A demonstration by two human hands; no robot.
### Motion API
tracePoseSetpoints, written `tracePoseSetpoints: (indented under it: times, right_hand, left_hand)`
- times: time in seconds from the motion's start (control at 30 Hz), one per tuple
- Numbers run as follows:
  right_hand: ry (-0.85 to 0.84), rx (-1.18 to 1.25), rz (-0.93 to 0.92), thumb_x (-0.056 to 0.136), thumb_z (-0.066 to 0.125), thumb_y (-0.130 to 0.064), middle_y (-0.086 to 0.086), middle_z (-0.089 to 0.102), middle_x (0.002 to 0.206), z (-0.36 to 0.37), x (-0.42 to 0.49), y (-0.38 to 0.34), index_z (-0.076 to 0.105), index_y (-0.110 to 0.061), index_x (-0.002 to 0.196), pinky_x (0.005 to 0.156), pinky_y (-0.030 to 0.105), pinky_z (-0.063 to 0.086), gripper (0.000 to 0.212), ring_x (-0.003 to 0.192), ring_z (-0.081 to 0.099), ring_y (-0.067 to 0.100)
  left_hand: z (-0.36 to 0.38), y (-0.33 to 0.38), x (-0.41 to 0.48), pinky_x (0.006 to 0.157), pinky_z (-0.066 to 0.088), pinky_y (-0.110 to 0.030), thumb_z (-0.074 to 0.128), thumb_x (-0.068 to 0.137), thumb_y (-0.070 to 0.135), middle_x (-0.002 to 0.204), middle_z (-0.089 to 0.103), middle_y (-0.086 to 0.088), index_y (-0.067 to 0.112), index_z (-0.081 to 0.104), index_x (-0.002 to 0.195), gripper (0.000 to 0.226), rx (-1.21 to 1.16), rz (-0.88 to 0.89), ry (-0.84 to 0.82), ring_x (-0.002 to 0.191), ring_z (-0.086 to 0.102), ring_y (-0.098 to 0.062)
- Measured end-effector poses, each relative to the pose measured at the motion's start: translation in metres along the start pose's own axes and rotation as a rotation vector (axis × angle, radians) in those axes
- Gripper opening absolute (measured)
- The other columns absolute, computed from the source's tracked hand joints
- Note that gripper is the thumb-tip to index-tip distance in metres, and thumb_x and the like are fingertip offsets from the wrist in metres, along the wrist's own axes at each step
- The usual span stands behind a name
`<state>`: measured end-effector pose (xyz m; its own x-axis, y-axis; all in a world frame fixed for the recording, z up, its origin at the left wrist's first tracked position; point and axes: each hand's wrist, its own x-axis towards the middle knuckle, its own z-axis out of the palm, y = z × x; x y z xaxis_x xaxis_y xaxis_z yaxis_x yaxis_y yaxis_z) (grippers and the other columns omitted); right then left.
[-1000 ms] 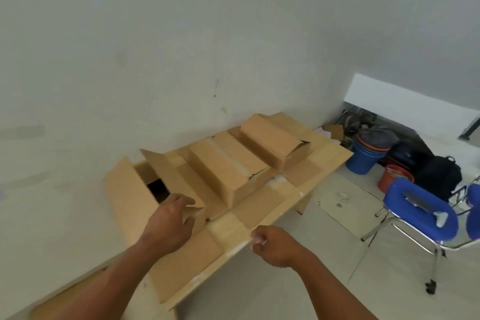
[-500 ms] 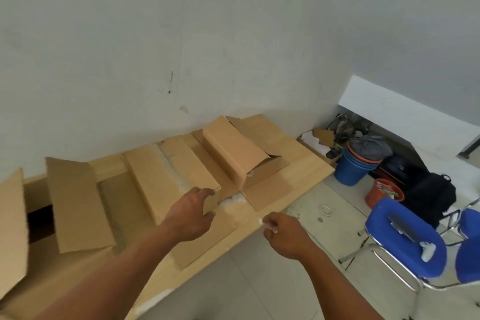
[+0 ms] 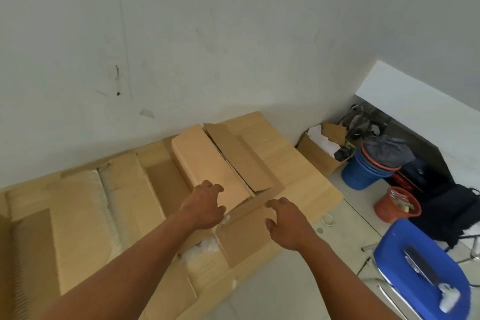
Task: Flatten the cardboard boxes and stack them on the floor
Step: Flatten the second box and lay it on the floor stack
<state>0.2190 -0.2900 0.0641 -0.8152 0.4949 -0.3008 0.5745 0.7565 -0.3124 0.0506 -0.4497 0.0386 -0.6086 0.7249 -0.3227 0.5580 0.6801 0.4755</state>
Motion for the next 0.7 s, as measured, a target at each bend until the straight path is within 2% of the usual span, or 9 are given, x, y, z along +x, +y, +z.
tracePoseSetpoints:
  times: [0.17,0.27,0.4,0.5,0.6,0.7]
  right_hand:
    - [0.046,0.127,-0.06,0.094,0.058,-0.033,0.008,0.043,0.142,-0.016,0.084,0.012,0.044,-0.018,0.144,0.1,0.037,0.046,0.054,0.126,0.049,0.027]
    - [0.024,0.135,-0.109,0.087,0.06,-0.043,0.008,0.036,0.147,-0.019,0.131,0.015,0.037,-0.02,0.148,0.102,0.04,0.045,0.069,0.13,0.046,0.029]
    - [-0.163,0.093,-0.161,0.077,0.062,-0.061,0.01,0.008,0.162,-0.015,0.172,0.021,0.012,-0.026,0.156,0.113,0.044,0.035,0.1,0.148,0.021,0.031]
    - [-0.289,0.084,-0.203,0.076,0.065,-0.06,0.008,-0.008,0.164,-0.012,0.189,0.023,-0.001,-0.03,0.157,0.115,0.048,0.031,0.109,0.152,0.006,0.03]
    - [-0.345,0.11,-0.23,0.076,0.066,-0.054,0.005,-0.007,0.164,-0.013,0.198,0.023,-0.003,-0.031,0.156,0.116,0.049,0.031,0.108,0.151,0.009,0.032]
    - [-0.413,0.214,-0.235,0.076,0.066,-0.045,0.002,-0.001,0.164,-0.025,0.208,0.024,-0.001,-0.03,0.157,0.114,0.041,0.036,0.106,0.148,0.023,0.03]
  left_hand:
    - [0.003,0.013,0.059,0.114,0.034,-0.049,0.054,0.094,0.044,0.158,0.022,-0.011,0.023,0.029,0.152,0.067,-0.087,-0.219,0.11,0.144,0.022,-0.035]
    - [0.004,0.021,0.09,0.114,0.031,-0.057,0.051,0.094,0.048,0.162,0.01,-0.013,0.027,0.022,0.154,0.071,-0.168,-0.401,0.169,0.147,0.012,-0.043]
    - [0.005,0.037,0.119,0.114,0.028,-0.063,0.051,0.09,0.06,0.164,-0.005,-0.012,0.028,0.011,0.155,0.083,-0.273,-0.603,0.222,0.148,0.001,-0.049]
    - [0.008,0.05,0.138,0.11,0.033,-0.064,0.055,0.079,0.074,0.165,-0.011,-0.007,0.03,0.005,0.155,0.101,-0.296,-0.725,0.254,0.148,0.002,-0.046]
    - [0.011,0.057,0.149,0.11,0.031,-0.066,0.06,0.07,0.079,0.165,-0.018,-0.006,0.033,-0.004,0.155,0.116,-0.256,-0.787,0.234,0.149,0.0,-0.045]
    - [0.012,0.053,0.151,0.112,0.028,-0.066,0.059,0.066,0.084,0.165,-0.019,-0.007,0.033,-0.009,0.155,0.124,-0.291,-0.782,0.252,0.15,-0.002,-0.045]
